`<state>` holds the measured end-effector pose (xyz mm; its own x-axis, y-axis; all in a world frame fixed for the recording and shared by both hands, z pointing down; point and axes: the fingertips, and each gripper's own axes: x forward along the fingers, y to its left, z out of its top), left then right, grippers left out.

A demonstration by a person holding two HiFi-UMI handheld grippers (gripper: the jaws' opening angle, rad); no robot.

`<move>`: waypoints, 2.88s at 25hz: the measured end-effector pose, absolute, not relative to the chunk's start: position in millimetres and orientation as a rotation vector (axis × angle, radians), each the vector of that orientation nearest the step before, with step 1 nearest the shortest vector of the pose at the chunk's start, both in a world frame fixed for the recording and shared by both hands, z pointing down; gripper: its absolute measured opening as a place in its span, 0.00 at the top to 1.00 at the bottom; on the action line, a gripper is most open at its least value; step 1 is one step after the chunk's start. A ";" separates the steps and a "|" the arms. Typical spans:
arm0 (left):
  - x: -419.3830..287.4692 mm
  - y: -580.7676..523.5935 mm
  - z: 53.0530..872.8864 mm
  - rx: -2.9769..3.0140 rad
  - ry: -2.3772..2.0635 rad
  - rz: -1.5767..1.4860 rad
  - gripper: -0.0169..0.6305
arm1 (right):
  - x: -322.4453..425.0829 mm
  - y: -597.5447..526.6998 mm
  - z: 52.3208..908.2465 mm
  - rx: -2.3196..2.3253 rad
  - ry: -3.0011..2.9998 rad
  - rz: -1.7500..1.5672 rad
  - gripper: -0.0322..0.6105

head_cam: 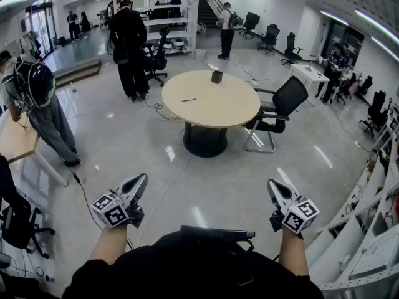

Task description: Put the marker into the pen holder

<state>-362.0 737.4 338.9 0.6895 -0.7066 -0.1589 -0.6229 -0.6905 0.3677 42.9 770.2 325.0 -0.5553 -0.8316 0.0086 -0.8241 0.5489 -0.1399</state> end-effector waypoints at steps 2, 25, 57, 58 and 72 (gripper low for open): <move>-359.7 735.8 337.8 2.621 -1.048 -0.417 0.98 | 45.6 768.3 323.7 -1.456 2.711 -0.198 0.95; -319.3 709.7 341.3 2.621 -1.003 -0.361 0.98 | 63.1 741.1 324.4 -1.347 2.755 -0.241 0.95; -189.3 662.4 363.6 2.600 -0.946 -0.306 0.98 | 180.8 691.1 357.8 -1.283 2.783 -0.278 0.95; -197.6 654.1 364.3 2.597 -0.945 -0.309 0.98 | 170.5 682.6 353.9 -1.284 2.785 -0.276 0.95; -340.3 495.1 347.8 2.661 -0.861 -0.274 0.98 | 22.4 546.5 328.2 -1.361 2.732 -0.249 0.95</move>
